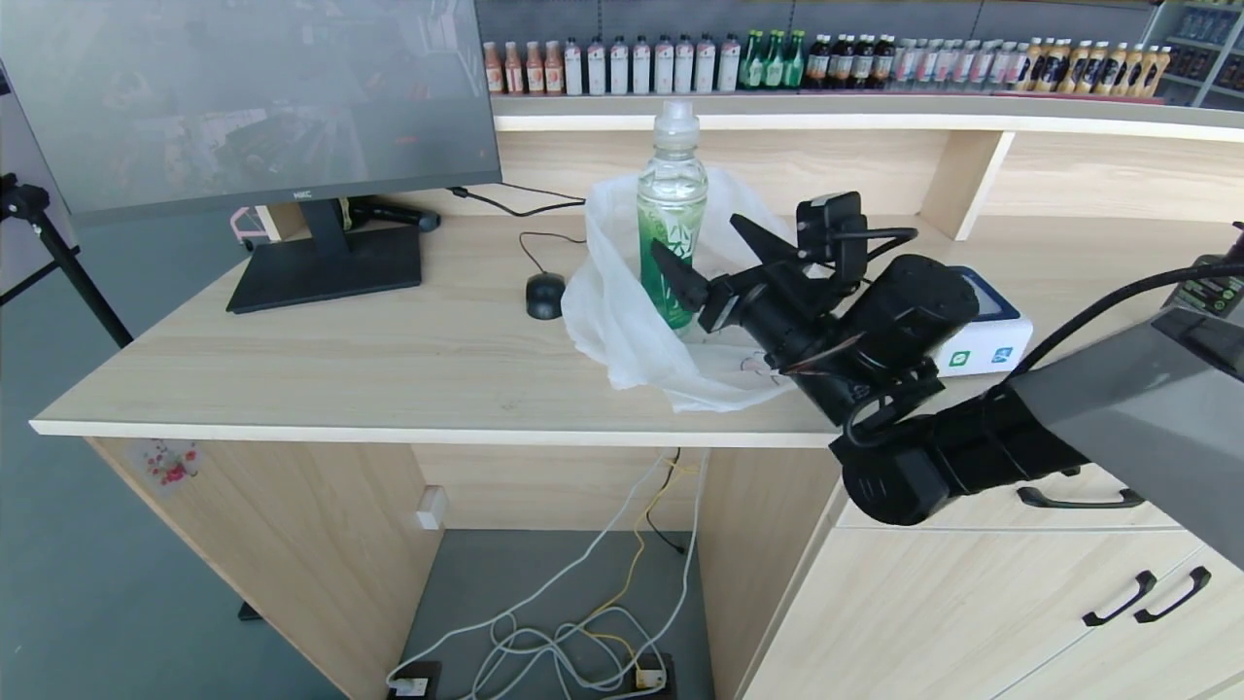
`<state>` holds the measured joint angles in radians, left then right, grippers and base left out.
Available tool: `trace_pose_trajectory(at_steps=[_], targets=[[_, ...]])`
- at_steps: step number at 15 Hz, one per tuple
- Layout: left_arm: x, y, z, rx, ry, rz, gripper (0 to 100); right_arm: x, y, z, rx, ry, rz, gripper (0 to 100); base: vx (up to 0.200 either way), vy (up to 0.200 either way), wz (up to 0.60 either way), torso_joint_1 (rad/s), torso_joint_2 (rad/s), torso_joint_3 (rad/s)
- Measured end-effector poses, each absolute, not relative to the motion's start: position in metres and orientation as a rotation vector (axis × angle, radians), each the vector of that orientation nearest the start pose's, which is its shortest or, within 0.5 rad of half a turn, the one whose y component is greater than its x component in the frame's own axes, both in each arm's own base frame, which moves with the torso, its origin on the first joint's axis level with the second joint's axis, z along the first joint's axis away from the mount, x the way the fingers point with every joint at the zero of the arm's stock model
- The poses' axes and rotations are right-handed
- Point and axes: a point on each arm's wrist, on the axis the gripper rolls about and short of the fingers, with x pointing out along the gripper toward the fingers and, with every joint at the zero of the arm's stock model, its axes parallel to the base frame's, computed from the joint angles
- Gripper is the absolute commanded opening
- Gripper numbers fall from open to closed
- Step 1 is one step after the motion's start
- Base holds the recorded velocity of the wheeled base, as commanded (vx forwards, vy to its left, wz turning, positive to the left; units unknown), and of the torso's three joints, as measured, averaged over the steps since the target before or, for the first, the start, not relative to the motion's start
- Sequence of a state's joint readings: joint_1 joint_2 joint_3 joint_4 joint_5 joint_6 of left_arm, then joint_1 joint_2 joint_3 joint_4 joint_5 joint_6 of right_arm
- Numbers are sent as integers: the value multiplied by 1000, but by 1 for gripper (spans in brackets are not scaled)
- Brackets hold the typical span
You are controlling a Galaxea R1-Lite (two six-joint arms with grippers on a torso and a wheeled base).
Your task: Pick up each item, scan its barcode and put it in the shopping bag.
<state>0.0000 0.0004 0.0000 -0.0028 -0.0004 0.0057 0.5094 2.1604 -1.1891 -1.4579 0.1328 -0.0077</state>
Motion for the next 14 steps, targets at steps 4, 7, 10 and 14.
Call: trace_pose_trajectory(at_steps=[4,7,10,14], targets=[[-23,0,76,6,-2,0,100,310,190,183,62,-417,657,100,0,0,0,0,0,0],[-23,0,76,6,-2,0,100,271,181,179,23,-365,686,100,0,0,0,0,0,0],[-23,0,76,12,-2,-1,100,243,168,171,1,-298,702,100,0,0,0,0,0,0],[-23,0,76,7,-2,-1,100,215,155,168,-7,-260,723,100,0,0,0,0,0,0]])
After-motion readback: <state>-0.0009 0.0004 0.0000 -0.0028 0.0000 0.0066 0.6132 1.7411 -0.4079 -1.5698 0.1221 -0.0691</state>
